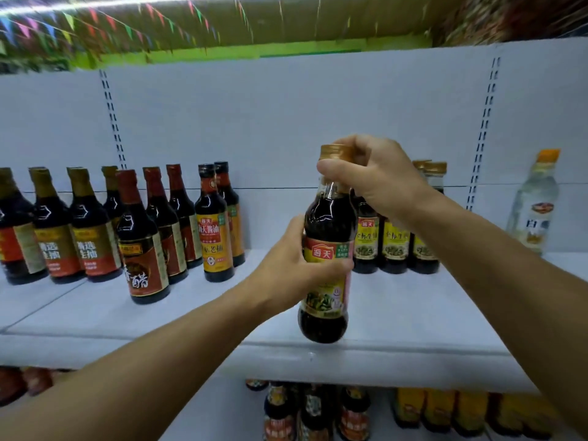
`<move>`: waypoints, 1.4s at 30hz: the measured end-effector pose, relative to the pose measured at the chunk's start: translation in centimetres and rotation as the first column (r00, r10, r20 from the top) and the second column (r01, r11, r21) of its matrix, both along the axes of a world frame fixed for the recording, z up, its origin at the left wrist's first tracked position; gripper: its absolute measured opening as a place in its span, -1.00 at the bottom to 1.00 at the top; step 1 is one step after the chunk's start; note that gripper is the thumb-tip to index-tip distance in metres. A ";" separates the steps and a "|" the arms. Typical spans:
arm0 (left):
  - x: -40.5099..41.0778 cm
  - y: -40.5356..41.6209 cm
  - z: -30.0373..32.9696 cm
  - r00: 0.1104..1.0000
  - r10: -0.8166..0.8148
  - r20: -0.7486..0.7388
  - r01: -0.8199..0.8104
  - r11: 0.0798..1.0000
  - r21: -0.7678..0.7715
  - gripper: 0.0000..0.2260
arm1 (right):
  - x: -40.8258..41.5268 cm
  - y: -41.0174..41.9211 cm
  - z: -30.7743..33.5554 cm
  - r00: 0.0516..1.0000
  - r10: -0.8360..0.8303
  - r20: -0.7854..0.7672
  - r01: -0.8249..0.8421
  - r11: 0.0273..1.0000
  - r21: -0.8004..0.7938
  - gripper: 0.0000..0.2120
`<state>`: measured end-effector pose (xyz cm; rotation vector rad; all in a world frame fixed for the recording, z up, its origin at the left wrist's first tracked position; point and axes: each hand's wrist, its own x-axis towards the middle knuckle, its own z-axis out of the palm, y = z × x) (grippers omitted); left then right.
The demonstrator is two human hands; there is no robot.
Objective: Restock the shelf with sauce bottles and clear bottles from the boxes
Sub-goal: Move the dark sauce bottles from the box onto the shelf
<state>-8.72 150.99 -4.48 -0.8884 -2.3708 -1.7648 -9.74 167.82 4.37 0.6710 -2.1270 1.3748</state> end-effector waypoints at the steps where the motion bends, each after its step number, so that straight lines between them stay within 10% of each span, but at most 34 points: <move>1: -0.6 0.3 -1.0 1.000 0.004 0.026 -0.004 1.000 -0.026 -0.50 | -0.7 0.4 -0.2 1.000 0.002 0.005 -0.002 1.000 0.004 -0.73; 42: -12.2 7.5 -7.7 0.894 0.446 -0.034 -0.437 0.854 -0.284 -0.58 | -13.6 5.2 -2.0 0.980 -0.189 -0.067 0.199 0.874 0.444 -0.61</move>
